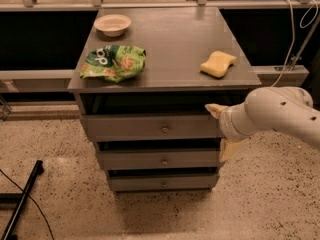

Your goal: Open top drawer

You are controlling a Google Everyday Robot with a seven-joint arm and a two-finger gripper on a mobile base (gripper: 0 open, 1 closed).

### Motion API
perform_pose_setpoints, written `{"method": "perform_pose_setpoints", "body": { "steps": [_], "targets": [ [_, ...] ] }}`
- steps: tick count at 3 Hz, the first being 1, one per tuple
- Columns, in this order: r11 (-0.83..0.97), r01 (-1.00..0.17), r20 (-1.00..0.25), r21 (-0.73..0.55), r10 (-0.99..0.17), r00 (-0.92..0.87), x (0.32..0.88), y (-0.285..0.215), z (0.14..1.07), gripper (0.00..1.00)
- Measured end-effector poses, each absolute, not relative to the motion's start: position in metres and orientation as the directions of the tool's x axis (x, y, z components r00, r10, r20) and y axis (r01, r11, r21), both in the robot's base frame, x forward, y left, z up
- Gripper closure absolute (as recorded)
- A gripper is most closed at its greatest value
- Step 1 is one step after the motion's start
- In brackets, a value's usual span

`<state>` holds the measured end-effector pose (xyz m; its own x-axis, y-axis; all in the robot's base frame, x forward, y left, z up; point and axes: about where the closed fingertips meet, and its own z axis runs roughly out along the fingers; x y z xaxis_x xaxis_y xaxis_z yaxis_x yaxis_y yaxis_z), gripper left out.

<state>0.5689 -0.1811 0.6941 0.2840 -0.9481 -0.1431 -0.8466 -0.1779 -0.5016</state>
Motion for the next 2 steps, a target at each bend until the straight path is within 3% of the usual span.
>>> {"method": "perform_pose_setpoints", "body": {
  "steps": [2],
  "targets": [
    [-0.072, -0.884, -0.159, -0.462, -0.974, 0.163, 0.623, -0.188, 0.677, 0.0]
  ]
}}
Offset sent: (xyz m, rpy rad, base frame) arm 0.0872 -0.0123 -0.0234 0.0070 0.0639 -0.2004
